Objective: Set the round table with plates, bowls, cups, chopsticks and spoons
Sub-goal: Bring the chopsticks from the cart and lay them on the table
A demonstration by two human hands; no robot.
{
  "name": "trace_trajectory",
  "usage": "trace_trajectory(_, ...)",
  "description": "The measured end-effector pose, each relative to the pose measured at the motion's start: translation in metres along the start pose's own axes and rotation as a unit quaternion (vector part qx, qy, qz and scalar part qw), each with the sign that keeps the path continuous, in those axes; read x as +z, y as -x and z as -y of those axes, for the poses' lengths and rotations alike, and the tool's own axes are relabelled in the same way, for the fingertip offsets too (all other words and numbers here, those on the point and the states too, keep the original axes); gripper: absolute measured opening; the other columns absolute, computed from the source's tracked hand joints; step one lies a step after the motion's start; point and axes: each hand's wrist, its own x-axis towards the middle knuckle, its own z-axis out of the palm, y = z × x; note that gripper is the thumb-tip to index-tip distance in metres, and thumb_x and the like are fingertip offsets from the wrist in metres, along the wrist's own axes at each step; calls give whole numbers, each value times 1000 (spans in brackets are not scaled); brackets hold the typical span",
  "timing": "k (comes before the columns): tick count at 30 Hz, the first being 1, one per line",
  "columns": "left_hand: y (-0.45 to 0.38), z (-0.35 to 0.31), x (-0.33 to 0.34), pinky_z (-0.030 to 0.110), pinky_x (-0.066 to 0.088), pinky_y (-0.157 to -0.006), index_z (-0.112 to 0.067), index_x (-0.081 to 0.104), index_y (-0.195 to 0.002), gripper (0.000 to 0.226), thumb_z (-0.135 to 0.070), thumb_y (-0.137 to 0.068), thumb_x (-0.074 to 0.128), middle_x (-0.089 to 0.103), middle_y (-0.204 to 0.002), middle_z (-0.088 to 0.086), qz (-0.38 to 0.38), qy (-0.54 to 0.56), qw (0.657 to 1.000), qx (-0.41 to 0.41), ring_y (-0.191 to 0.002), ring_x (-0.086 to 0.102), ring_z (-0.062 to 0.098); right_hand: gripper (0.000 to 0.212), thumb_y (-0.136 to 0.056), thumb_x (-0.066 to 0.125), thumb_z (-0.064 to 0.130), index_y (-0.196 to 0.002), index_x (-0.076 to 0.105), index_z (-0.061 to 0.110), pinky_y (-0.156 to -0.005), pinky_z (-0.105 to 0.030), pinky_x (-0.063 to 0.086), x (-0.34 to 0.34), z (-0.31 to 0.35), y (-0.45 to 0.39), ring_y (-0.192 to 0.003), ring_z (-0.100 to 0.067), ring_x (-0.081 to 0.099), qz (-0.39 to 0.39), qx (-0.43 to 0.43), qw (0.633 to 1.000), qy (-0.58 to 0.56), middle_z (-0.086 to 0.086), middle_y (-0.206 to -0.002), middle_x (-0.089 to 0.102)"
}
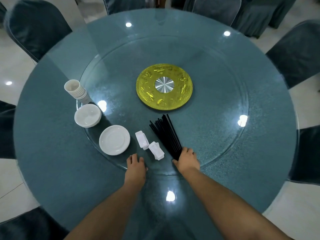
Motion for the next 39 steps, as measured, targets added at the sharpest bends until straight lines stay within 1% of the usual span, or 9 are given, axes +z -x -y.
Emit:
trace_trajectory(12,4,-1,5,36,41,-108,-10,37,-141,47,-37,-102,42,16,-153,9,-1,8,1000,17,-143,12,33,78,-81,65,59,-140,30,20,-96,-47,47,-1,-8,9,-126,-30,44,3,8,1000,8,-11,-135,43)
trace_trajectory(18,5,0,7,38,48,-101,-9,38,-141,46,-34,-102,44,17,-153,8,-5,32,999,19,-144,10,32,68,-88,59,55,-140,32,21,-98,-47,45,1,-18,20,-127,-30,42,-13,24,1000,8,-10,-136,42)
trace_trajectory(22,8,5,2,38,43,-105,-8,38,-140,44,-31,-103,42,17,-154,11,-3,25,999,27,-144,11,33,47,-96,47,46,-132,43,16,-92,-44,45,1,-16,33,-122,-29,46,-50,10,998,25,-9,-131,48)
trace_trajectory(25,10,6,-6,42,33,-112,-6,47,-134,38,-22,-100,47,29,-148,18,-26,0,999,42,-140,22,36,33,-95,46,33,-121,51,14,-89,-40,46,-5,-23,49,-114,-29,53,-60,-8,998,32,-9,-123,55)
trace_trajectory(27,16,6,-10,43,25,-116,-6,47,-134,38,-16,-98,46,34,-145,18,-3,-53,997,59,-139,24,37,30,-93,48,28,-119,51,13,-89,-40,47,-13,-33,64,-112,-31,57,-62,1,997,40,-10,-120,57)
trace_trajectory(29,23,4,-12,42,34,-112,-10,42,-135,40,-16,-96,48,34,-141,13,45,-101,992,57,-136,26,35,28,-91,48,25,-116,51,12,-88,-39,47,-19,-43,74,-109,-33,59,-63,16,997,44,-11,-117,60)
trace_trajectory(31,39,-3,-16,40,46,-100,-15,42,-133,41,-16,-93,51,39,-135,8,62,-114,989,70,-128,35,30,25,-90,47,22,-112,52,13,-86,-38,49,-26,-57,88,-106,-33,62,-67,33,997,30,-11,-115,63)
trace_trajectory(34,62,-22,-17,39,45,-99,-16,46,-130,37,-13,-93,44,47,-130,7,67,-146,978,131,-123,46,28,24,-90,46,22,-111,54,13,-84,-37,50,-32,-75,109,-106,-32,63,-79,43,996,7,-11,-117,62)
trace_trajectory(39,98,-62,-23,38,44,-101,-15,53,-127,39,-6,-93,38,55,-130,7,66,-170,961,209,-124,51,27,24,-86,47,28,-103,58,15,-80,-34,48,-31,-109,160,-103,-32,62,-98,72,992,-42,-11,-115,64)
